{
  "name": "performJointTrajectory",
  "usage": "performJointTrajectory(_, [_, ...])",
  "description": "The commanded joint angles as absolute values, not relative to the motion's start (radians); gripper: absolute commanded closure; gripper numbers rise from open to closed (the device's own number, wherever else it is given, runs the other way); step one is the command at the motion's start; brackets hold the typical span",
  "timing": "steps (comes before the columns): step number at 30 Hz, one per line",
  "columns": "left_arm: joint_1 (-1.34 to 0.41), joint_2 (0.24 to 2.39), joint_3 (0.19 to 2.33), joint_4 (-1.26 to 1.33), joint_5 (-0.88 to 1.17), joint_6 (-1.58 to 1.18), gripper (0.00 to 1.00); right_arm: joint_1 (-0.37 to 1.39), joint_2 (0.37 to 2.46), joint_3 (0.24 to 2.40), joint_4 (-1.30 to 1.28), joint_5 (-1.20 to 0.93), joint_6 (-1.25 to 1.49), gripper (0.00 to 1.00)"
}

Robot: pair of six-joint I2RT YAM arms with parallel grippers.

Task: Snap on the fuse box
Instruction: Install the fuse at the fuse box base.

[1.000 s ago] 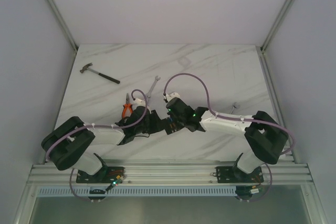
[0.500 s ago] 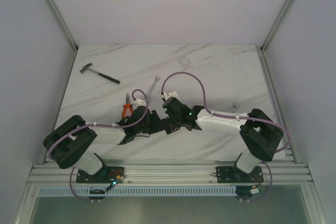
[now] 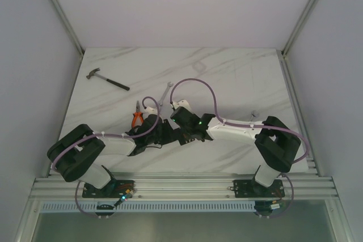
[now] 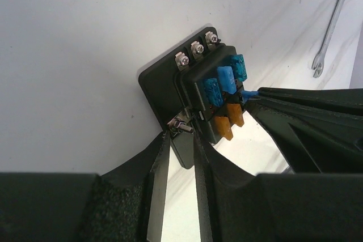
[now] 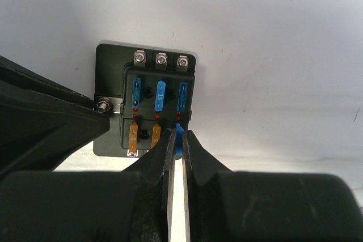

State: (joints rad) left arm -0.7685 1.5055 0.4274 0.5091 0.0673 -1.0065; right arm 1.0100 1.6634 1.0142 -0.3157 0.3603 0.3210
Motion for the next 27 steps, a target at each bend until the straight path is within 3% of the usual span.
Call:
performJointTrajectory(1, [-0.767,1.514,0.439,0.525,0.067,-1.025,0.68,1.021,1.649,1.039,-0.377,0.359,0.350,1.00])
performJointTrajectory(13, [-0.767,1.515,0.424,0.546,0.068,-1.053,0.69,1.021,1.674,1.046,-0.383,0.371,0.399,0.99])
performJointTrajectory(27, [-0.768,1.505,0.414,0.551,0.065,-1.059,0.70,1.019,1.661,1.062,-0.388,0.365,0.410,0.67])
